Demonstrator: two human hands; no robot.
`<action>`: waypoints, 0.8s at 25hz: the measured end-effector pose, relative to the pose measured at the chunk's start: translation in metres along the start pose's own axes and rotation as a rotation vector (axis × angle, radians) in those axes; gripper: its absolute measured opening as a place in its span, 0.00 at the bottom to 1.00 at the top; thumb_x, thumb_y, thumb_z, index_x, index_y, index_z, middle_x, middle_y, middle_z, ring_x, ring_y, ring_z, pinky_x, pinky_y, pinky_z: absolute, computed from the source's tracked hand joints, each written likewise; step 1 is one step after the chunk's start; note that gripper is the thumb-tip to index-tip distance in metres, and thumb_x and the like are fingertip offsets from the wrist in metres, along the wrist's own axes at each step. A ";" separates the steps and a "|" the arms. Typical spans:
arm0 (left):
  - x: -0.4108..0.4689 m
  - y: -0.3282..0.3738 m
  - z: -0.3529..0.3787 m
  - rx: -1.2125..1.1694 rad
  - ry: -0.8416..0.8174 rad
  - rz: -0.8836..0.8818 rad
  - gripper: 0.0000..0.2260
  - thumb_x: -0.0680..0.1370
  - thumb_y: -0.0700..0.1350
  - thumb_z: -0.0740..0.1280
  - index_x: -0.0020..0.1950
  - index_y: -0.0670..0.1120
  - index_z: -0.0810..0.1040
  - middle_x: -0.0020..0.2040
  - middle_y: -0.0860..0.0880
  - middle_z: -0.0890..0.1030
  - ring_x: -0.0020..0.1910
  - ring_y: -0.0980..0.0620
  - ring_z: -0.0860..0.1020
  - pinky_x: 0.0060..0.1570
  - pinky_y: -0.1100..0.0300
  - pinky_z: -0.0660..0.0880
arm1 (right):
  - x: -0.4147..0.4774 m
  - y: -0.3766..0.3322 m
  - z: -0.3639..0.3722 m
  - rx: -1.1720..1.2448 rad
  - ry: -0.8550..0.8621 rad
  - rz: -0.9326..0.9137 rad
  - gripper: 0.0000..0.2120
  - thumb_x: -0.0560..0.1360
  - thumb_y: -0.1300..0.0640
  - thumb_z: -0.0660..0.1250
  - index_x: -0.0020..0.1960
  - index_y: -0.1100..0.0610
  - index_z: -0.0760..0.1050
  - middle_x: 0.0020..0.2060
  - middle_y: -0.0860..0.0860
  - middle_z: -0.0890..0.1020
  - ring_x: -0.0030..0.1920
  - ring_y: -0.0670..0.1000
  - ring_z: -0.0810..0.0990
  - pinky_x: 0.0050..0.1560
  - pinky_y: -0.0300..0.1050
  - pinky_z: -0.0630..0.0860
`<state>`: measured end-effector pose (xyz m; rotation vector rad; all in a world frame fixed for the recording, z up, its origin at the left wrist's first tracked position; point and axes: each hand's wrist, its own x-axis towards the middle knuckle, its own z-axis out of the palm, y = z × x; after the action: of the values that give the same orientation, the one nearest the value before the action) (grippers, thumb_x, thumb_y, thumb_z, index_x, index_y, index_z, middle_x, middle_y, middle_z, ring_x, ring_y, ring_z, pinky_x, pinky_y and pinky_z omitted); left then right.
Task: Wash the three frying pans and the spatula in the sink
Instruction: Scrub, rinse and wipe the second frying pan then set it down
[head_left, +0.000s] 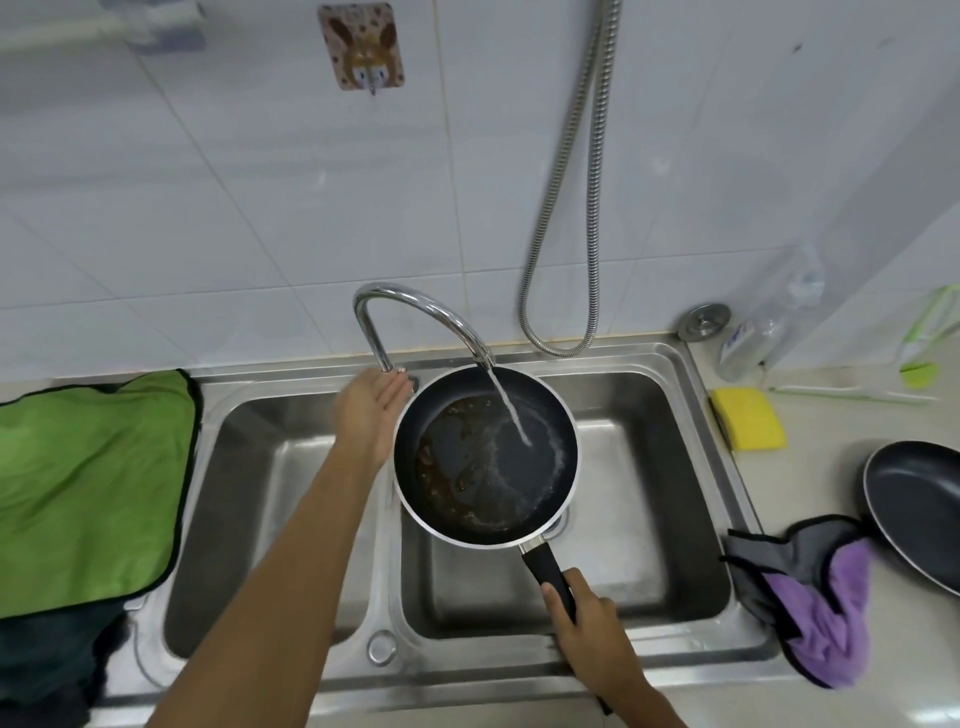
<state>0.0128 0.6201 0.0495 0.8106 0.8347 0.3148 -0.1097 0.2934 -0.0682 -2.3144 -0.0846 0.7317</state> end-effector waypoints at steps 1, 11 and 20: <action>0.001 0.008 0.007 0.016 -0.039 -0.009 0.19 0.86 0.38 0.59 0.76 0.35 0.66 0.67 0.35 0.74 0.68 0.38 0.76 0.65 0.50 0.76 | -0.001 0.000 0.000 0.000 0.002 -0.006 0.12 0.81 0.37 0.57 0.51 0.44 0.66 0.37 0.51 0.80 0.40 0.53 0.79 0.41 0.51 0.76; -0.131 -0.145 -0.064 0.830 -0.123 -0.328 0.12 0.84 0.50 0.66 0.56 0.42 0.80 0.48 0.43 0.87 0.44 0.48 0.85 0.46 0.53 0.83 | -0.006 -0.005 -0.004 0.019 0.011 0.018 0.13 0.80 0.36 0.57 0.50 0.46 0.66 0.37 0.54 0.80 0.37 0.54 0.75 0.40 0.49 0.72; -0.166 -0.211 -0.027 0.410 -0.112 -0.680 0.12 0.78 0.53 0.74 0.52 0.44 0.82 0.42 0.47 0.85 0.43 0.48 0.83 0.47 0.53 0.80 | -0.039 -0.022 -0.001 0.137 0.047 0.039 0.17 0.81 0.53 0.54 0.67 0.48 0.73 0.47 0.57 0.85 0.44 0.55 0.83 0.47 0.51 0.78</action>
<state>-0.1264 0.4035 -0.0298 0.8594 1.0308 -0.5144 -0.1392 0.2993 -0.0348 -2.2062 0.0316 0.6811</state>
